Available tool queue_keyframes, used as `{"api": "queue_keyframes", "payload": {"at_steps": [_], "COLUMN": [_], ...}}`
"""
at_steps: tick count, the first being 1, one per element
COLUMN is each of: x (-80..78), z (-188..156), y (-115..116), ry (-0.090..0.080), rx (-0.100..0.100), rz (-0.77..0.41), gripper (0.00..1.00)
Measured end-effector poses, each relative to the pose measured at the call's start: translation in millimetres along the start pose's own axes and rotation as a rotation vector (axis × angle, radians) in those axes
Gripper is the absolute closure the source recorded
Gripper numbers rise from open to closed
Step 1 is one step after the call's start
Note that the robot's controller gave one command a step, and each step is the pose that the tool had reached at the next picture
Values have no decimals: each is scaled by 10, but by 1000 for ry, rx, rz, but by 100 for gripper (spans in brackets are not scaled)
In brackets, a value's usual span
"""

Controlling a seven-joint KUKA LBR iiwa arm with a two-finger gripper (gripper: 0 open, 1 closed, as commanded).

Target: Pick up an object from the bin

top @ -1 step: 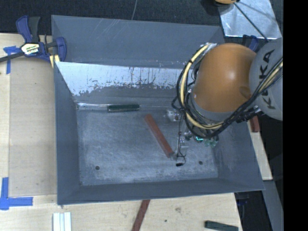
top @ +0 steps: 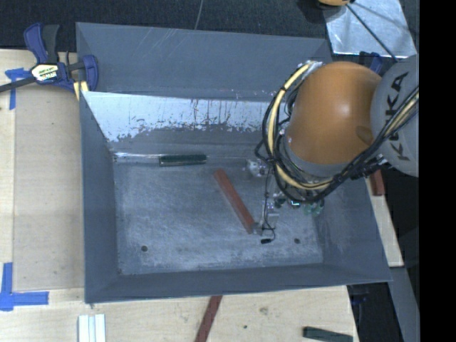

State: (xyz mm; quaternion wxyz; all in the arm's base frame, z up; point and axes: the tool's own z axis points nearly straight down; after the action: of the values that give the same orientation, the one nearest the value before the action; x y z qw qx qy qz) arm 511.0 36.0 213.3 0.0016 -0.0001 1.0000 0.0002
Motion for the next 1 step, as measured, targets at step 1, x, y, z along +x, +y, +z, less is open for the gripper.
{"api": "queue_keyframes", "payload": {"at_steps": [1], "x": [-70], "z": [220], "y": [-45], "ry": [-8], "rx": [0], "rz": [-123], "gripper": [0]}}
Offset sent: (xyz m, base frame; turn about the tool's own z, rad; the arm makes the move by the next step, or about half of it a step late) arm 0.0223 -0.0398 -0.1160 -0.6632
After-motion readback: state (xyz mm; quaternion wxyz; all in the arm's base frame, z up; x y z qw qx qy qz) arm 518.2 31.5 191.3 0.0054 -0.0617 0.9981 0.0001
